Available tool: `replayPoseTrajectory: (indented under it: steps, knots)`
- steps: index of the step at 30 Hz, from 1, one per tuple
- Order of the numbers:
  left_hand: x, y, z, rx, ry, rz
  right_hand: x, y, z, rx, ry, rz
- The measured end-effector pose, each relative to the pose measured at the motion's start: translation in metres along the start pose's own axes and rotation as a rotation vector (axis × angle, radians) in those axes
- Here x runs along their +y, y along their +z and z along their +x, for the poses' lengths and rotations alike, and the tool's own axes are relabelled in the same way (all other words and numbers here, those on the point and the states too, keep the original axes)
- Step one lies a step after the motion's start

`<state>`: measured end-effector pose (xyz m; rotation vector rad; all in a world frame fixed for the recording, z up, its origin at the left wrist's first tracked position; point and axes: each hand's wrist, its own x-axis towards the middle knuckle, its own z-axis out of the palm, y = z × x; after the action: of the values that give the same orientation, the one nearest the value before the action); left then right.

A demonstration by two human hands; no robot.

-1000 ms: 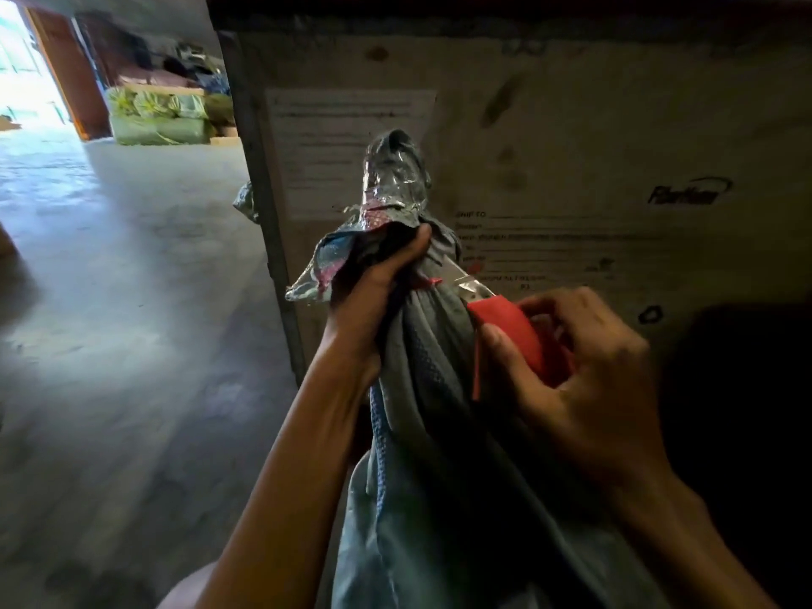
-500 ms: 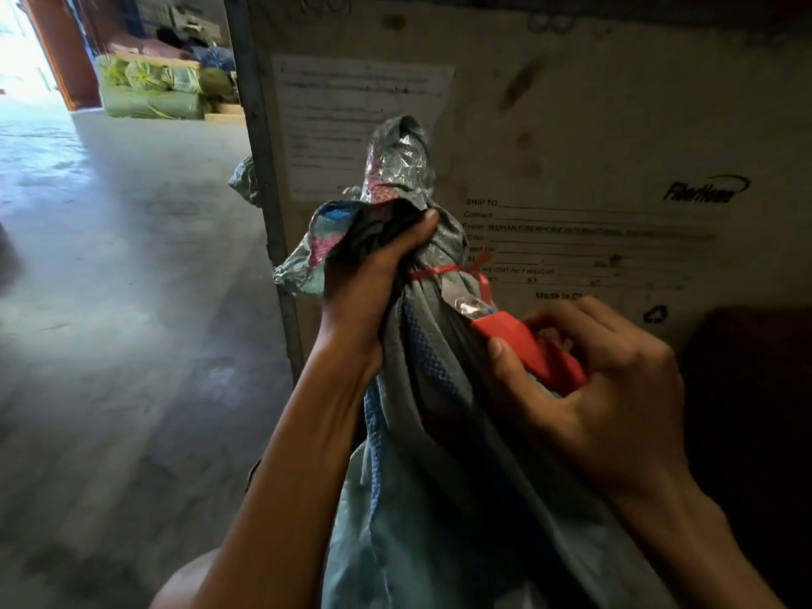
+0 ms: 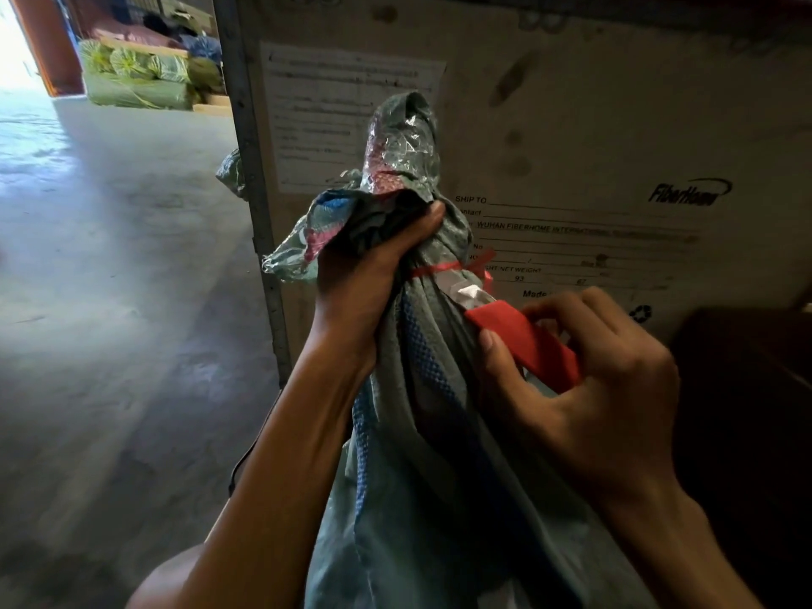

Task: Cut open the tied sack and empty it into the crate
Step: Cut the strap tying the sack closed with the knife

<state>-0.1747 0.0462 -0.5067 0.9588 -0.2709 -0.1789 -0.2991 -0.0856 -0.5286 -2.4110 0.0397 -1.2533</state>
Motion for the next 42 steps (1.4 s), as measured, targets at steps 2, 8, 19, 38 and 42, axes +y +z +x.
replayPoseTrajectory:
  steps: [2,8,19,38,42]
  knots:
    - [-0.001,0.000,0.002,0.003,-0.024,-0.003,0.001,0.001,-0.001,0.023,-0.016,-0.018]
    - [-0.005,-0.001,0.003,0.128,-0.003,0.100,0.000,0.007,-0.006,0.080,-0.024,-0.045]
    - [-0.005,0.007,-0.008,0.227,0.060,0.141,-0.001,0.004,-0.004,0.075,-0.008,-0.015]
    - [-0.031,0.008,0.005,0.346,-0.103,-0.092,-0.004,0.015,-0.011,0.205,0.094,-0.137]
    - [-0.033,0.012,0.005,0.358,-0.005,0.050,-0.001,0.021,-0.007,0.211,0.159,-0.141]
